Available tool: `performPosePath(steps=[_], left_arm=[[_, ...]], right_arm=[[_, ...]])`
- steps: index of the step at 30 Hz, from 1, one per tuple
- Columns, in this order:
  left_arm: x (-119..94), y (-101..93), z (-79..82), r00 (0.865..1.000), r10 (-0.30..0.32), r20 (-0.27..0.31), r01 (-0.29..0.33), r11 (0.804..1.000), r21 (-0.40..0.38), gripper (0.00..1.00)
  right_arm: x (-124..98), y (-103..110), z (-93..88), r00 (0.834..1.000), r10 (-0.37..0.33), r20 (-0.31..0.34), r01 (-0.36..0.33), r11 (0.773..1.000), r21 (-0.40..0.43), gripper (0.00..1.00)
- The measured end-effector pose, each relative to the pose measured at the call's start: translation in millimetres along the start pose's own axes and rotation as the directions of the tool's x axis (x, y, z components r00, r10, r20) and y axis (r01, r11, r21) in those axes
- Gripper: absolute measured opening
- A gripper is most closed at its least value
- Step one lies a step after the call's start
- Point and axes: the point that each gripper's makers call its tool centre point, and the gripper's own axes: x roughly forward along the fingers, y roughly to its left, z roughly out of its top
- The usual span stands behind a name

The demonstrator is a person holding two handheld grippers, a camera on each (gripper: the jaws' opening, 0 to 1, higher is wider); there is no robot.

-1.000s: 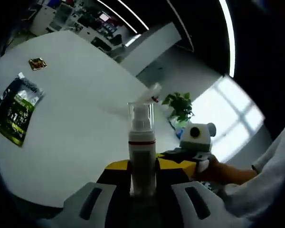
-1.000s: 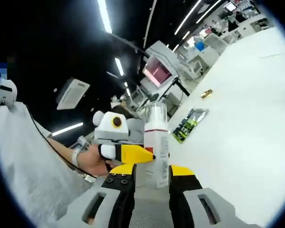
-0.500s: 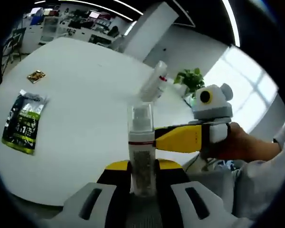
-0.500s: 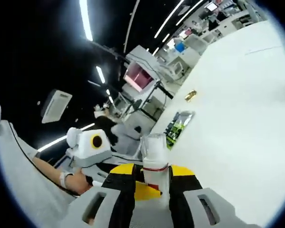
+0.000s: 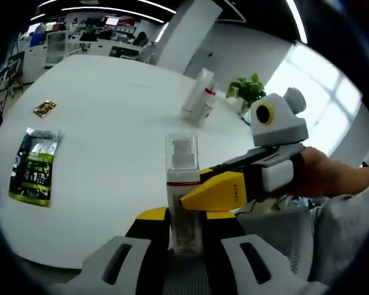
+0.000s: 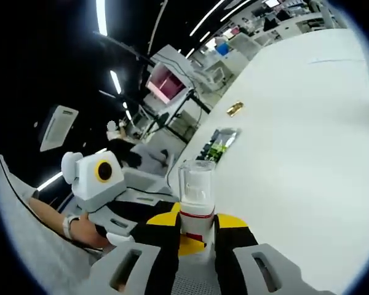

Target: Arrange the skincare products in the storage area until every visible bottle or jar stands upright without overlapping.

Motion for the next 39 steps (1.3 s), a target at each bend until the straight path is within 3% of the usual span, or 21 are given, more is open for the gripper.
performPosePath(steps=[4, 11, 18, 19, 23, 24, 26, 29, 32, 33, 35, 36, 37, 38, 39], left_arm=[[-0.2, -1.1, 2.8, 1.0, -0.005, 0.013, 0.005, 1.0, 0.012, 0.15], [-3.0, -1.7, 10.5, 0.998, -0.017, 0.059, 0.011, 0.994, 0.108, 0.16], [-6.2, -0.5, 10.9, 0.999, 0.014, 0.032, -0.021, 0.976, 0.216, 0.23], [-9.7, -0.5, 15.1, 0.999, 0.009, 0.038, -0.019, 0.962, 0.274, 0.23], [-22.3, 14.3, 17.6, 0.998, 0.054, 0.02, -0.057, 0.921, 0.385, 0.27], [-25.6, 21.0, 17.1, 0.997, 0.074, 0.012, -0.073, 0.914, 0.398, 0.29], [-34.5, 45.5, 15.3, 0.99, 0.142, -0.011, -0.122, 0.882, 0.454, 0.38], [-46.8, 84.1, 3.9, 0.968, 0.241, -0.07, -0.178, 0.855, 0.488, 0.45], [-59.7, 112.2, -11.8, 0.929, 0.347, -0.131, -0.214, 0.789, 0.576, 0.42], [-61.9, 116.2, -15.0, 0.923, 0.361, -0.134, -0.22, 0.78, 0.585, 0.41], [-62.4, 118.3, -21.5, 0.926, 0.356, -0.125, -0.227, 0.789, 0.571, 0.4], [-61.6, 121.2, -24.9, 0.921, 0.372, -0.117, -0.251, 0.795, 0.553, 0.39], [-61.1, 121.9, -28.0, 0.912, 0.388, -0.134, -0.25, 0.784, 0.569, 0.38], [-59.0, 121.6, -27.6, 0.91, 0.395, -0.125, -0.241, 0.751, 0.615, 0.36], [-55.0, 119.0, -26.7, 0.917, 0.383, -0.109, -0.224, 0.722, 0.655, 0.33]], right_arm=[[-2.3, -0.4, 2.4, 1.0, -0.008, 0.019, 0.008, 1.0, -0.013, 0.17], [-6.2, -0.7, 10.6, 0.998, -0.036, 0.047, 0.04, 0.996, -0.079, 0.13], [-16.4, -11.6, 25.1, 0.992, -0.084, 0.097, 0.096, 0.987, -0.127, 0.13], [-18.9, -13.7, 28.3, 0.99, -0.087, 0.111, 0.101, 0.986, -0.132, 0.13], [-25.5, -26.0, 34.2, 0.984, -0.116, 0.134, 0.133, 0.983, -0.127, 0.13], [-27.8, -30.9, 36.4, 0.98, -0.132, 0.146, 0.151, 0.98, -0.126, 0.13], [-31.5, -36.0, 39.7, 0.978, -0.14, 0.157, 0.159, 0.98, -0.118, 0.13], [-36.8, -43.7, 46.2, 0.97, -0.164, 0.179, 0.186, 0.975, -0.118, 0.13], [-43.5, -54.4, 55.8, 0.958, -0.196, 0.211, 0.222, 0.969, -0.107, 0.13], [-45.6, -57.5, 58.3, 0.954, -0.207, 0.217, 0.235, 0.966, -0.109, 0.13], [-52.5, -67.8, 67.3, 0.936, -0.253, 0.246, 0.292, 0.947, -0.137, 0.13], [-55.7, -70.4, 71.1, 0.93, -0.264, 0.257, 0.306, 0.942, -0.137, 0.13], [-58.1, -73.3, 74.3, 0.923, -0.276, 0.27, 0.32, 0.938, -0.133, 0.13], [-60.4, -76.3, 77.2, 0.917, -0.284, 0.279, 0.331, 0.934, -0.137, 0.13], [-63.5, -80.9, 80.7, 0.91, -0.299, 0.287, 0.348, 0.927, -0.139, 0.13]])
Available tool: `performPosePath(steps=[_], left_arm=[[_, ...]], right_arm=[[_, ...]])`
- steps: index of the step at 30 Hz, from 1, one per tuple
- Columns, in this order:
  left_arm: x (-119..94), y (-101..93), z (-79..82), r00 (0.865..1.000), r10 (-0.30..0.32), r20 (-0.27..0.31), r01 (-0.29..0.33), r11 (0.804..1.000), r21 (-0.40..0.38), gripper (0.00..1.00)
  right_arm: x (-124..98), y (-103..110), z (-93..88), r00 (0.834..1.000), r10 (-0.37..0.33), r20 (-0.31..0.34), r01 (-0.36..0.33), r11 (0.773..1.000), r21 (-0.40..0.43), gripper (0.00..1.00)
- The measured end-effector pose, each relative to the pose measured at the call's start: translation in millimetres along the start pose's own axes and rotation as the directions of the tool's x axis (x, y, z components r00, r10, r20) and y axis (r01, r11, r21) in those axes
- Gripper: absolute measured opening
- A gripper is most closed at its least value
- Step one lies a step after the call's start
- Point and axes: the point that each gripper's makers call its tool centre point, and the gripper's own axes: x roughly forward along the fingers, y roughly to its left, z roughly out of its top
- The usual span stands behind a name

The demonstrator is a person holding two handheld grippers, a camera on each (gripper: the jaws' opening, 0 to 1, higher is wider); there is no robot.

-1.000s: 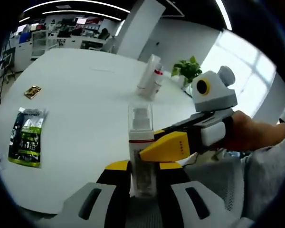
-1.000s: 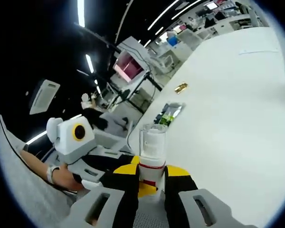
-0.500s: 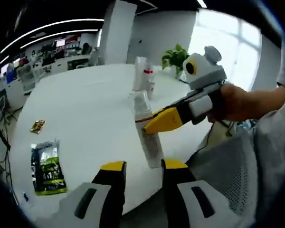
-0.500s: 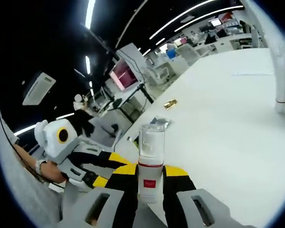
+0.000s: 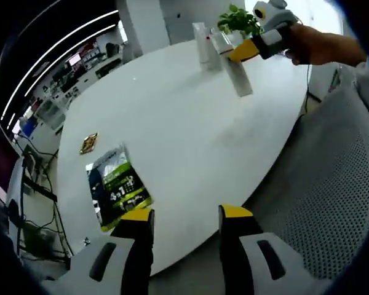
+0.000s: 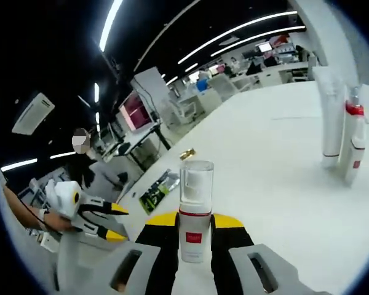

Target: Arrange the skincare products in the storage area until every visible bottle or jar stands upright without overlapping.

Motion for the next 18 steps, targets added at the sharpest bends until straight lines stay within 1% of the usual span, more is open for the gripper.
performPosePath(steps=[1, 2, 3, 4, 6, 7, 8, 10, 11, 13, 15, 16, 17, 18], left_arm=[[2.6, -3.9, -0.2, 1.0, -0.021, 0.0, 0.021, 0.999, 0.036, 0.29], [2.4, -4.6, -2.8, 1.0, -0.026, -0.011, 0.026, 1.0, -0.001, 0.28], [2.4, -6.1, -8.1, 0.999, -0.044, -0.025, 0.042, 0.997, -0.069, 0.28], [3.6, -6.0, -10.1, 0.998, -0.055, -0.03, 0.053, 0.995, -0.086, 0.31], [8.4, -10.1, -14.2, 0.996, -0.077, -0.048, 0.073, 0.994, -0.082, 0.34], [8.9, -11.5, -14.9, 0.995, -0.084, -0.051, 0.08, 0.994, -0.081, 0.34], [8.3, -10.9, -15.6, 0.995, -0.08, -0.053, 0.076, 0.994, -0.08, 0.33], [8.9, -8.5, -19.0, 0.995, -0.076, -0.064, 0.069, 0.993, -0.095, 0.33], [9.5, -8.7, -20.5, 0.995, -0.077, -0.067, 0.07, 0.992, -0.102, 0.33], [11.2, -11.7, -25.5, 0.991, -0.098, -0.086, 0.088, 0.989, -0.116, 0.32], [10.7, -13.6, -25.7, 0.99, -0.114, -0.084, 0.101, 0.984, -0.144, 0.31], [10.7, -13.7, -25.7, 0.99, -0.115, -0.081, 0.102, 0.984, -0.146, 0.3], [10.7, -13.7, -25.9, 0.99, -0.114, -0.079, 0.102, 0.984, -0.145, 0.31], [10.7, -14.3, -26.4, 0.99, -0.115, -0.082, 0.103, 0.984, -0.146, 0.3]], right_arm=[[-0.2, -4.3, 2.4, 1.0, -0.016, 0.008, 0.016, 1.0, -0.009, 0.13], [-0.4, -8.1, 4.9, 0.999, -0.028, 0.017, 0.029, 0.999, -0.021, 0.13], [-0.7, -14.7, 8.1, 0.998, -0.049, 0.027, 0.05, 0.998, -0.038, 0.13], [-1.0, -19.4, 10.0, 0.997, -0.065, 0.032, 0.067, 0.997, -0.047, 0.13], [-1.8, -29.0, 16.1, 0.994, -0.094, 0.053, 0.097, 0.994, -0.057, 0.13], [-2.8, -38.6, 20.5, 0.99, -0.124, 0.067, 0.13, 0.989, -0.077, 0.13], [-3.4, -43.4, 22.6, 0.988, -0.139, 0.073, 0.145, 0.986, -0.083, 0.13], [-5.2, -55.9, 28.9, 0.98, -0.174, 0.096, 0.182, 0.98, -0.081, 0.13], [-6.4, -65.6, 31.7, 0.974, -0.199, 0.106, 0.208, 0.974, -0.083, 0.13], [-7.7, -77.4, 37.0, 0.964, -0.234, 0.126, 0.246, 0.964, -0.097, 0.13], [-8.2, -89.3, 41.8, 0.953, -0.266, 0.143, 0.283, 0.953, -0.113, 0.13], [-8.7, -94.6, 44.4, 0.947, -0.283, 0.154, 0.301, 0.947, -0.114, 0.13], [-8.4, -96.6, 47.7, 0.943, -0.285, 0.17, 0.306, 0.946, -0.11, 0.13], [-8.7, -101.7, 51.0, 0.935, -0.303, 0.184, 0.326, 0.939, -0.11, 0.13]])
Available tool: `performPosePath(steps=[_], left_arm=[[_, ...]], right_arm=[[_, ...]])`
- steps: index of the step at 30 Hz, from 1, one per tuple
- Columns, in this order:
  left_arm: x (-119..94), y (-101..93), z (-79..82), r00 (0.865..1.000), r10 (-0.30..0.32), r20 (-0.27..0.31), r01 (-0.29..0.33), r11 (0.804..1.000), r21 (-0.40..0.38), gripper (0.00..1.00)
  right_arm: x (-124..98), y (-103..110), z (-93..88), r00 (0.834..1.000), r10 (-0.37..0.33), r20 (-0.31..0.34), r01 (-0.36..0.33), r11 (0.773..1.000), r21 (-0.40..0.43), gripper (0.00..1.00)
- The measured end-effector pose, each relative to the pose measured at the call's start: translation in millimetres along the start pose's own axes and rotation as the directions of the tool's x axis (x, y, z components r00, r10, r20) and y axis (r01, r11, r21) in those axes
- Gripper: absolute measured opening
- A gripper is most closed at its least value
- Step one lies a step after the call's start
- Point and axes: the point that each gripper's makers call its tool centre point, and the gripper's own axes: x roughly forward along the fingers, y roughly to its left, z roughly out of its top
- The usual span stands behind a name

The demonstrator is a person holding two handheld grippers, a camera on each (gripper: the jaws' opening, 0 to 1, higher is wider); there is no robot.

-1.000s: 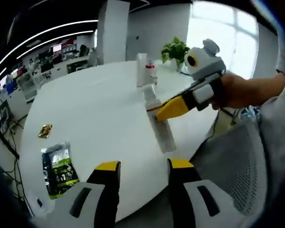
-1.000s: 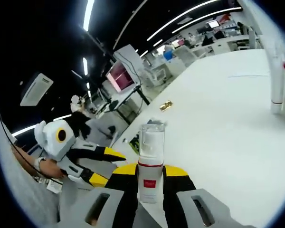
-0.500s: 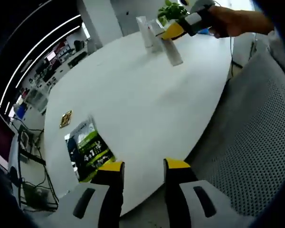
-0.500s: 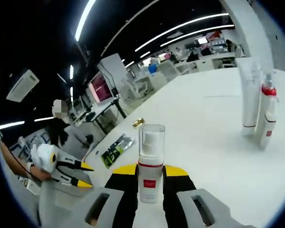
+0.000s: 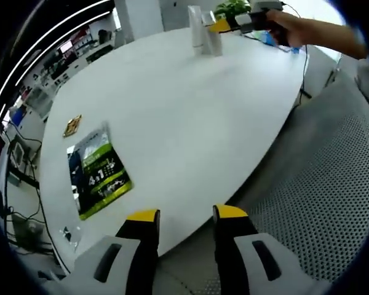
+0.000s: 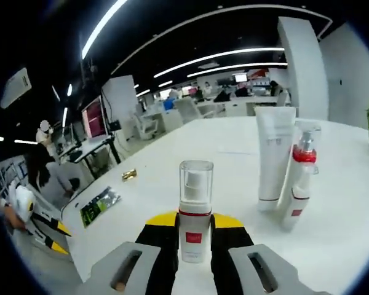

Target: Arrange the skincare products in the storage area until every visible bottle or jar stands upright without overlapping.

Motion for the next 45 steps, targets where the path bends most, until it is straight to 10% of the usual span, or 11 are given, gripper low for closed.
performPosePath(steps=[28, 45], left_arm=[[3.6, -5.8, -12.0, 0.998, -0.05, -0.038, 0.05, 0.999, 0.002, 0.17], [2.9, -6.8, -12.7, 0.998, -0.056, -0.041, 0.056, 0.998, 0.004, 0.11]], right_arm=[[36.4, -73.2, -3.6, 0.98, -0.186, 0.073, 0.192, 0.977, -0.095, 0.12], [39.8, -77.1, -5.6, 0.967, -0.211, 0.143, 0.227, 0.968, -0.104, 0.12]])
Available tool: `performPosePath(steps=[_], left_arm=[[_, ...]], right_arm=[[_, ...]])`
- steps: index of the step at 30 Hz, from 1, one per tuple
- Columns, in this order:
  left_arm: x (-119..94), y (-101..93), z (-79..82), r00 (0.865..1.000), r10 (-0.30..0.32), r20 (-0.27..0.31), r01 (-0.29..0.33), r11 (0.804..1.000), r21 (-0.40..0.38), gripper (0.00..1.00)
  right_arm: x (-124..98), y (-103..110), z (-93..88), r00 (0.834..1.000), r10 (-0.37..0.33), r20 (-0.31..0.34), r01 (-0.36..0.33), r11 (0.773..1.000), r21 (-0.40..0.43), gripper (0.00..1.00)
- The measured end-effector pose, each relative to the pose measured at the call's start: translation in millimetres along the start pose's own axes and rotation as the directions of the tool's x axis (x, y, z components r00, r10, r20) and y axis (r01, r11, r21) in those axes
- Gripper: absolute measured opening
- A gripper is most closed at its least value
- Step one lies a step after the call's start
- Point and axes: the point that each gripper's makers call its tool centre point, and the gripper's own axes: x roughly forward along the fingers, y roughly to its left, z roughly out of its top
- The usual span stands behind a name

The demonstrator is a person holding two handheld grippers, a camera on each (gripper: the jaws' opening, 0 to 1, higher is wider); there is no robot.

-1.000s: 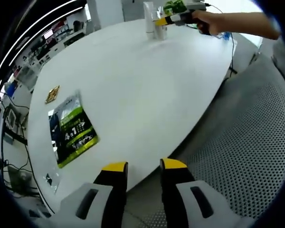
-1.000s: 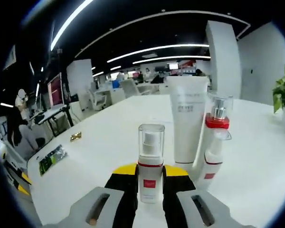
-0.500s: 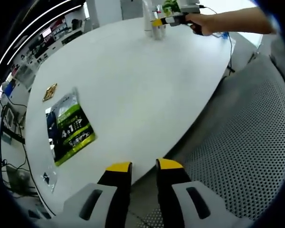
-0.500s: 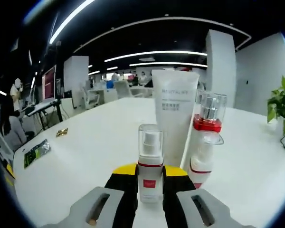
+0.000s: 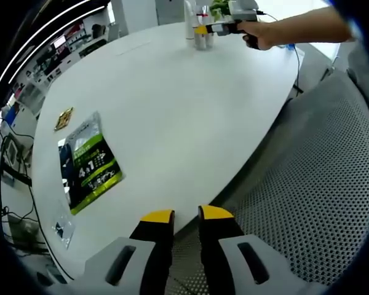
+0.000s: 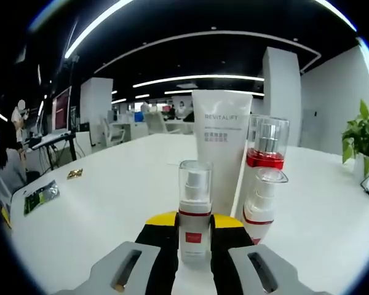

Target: Arrange the skincare products in the storage area until every visible bottle or jar stands upright without overlapping.

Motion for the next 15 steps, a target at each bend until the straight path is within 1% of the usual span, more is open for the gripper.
performPosePath(steps=[1, 4, 5, 7, 9, 11, 15], left_arm=[[0.0, -0.3, -0.3, 1.0, -0.001, -0.002, 0.001, 1.0, 0.001, 0.11], [-0.1, -0.9, -0.7, 1.0, -0.003, -0.005, 0.003, 1.0, 0.006, 0.1], [0.0, -1.0, -0.8, 1.0, -0.004, -0.005, 0.004, 1.0, 0.006, 0.1], [0.2, -1.2, -0.7, 1.0, -0.005, -0.004, 0.005, 1.0, 0.007, 0.1], [0.1, -1.0, -0.5, 1.0, -0.004, -0.003, 0.004, 1.0, 0.006, 0.1], [0.1, -1.0, -0.2, 1.0, -0.004, -0.002, 0.004, 1.0, 0.006, 0.1], [0.4, -0.7, -0.8, 1.0, -0.004, -0.004, 0.004, 1.0, 0.006, 0.09]], right_arm=[[-0.7, -0.5, -0.1, 1.0, -0.009, -0.002, 0.009, 1.0, -0.003, 0.13], [-1.9, -2.8, -4.6, 0.997, -0.041, -0.067, 0.039, 0.999, -0.018, 0.13], [-1.0, -1.9, -4.2, 0.997, -0.043, -0.063, 0.042, 0.999, -0.028, 0.13], [-0.5, -1.9, -3.9, 0.997, -0.046, -0.063, 0.045, 0.999, -0.017, 0.13], [0.5, -2.3, -3.7, 0.996, -0.057, -0.071, 0.056, 0.998, -0.009, 0.13], [1.7, -3.2, -3.6, 0.995, -0.068, -0.078, 0.066, 0.998, -0.02, 0.13], [3.4, -8.6, -3.4, 0.988, -0.115, -0.101, 0.114, 0.993, -0.009, 0.13]])
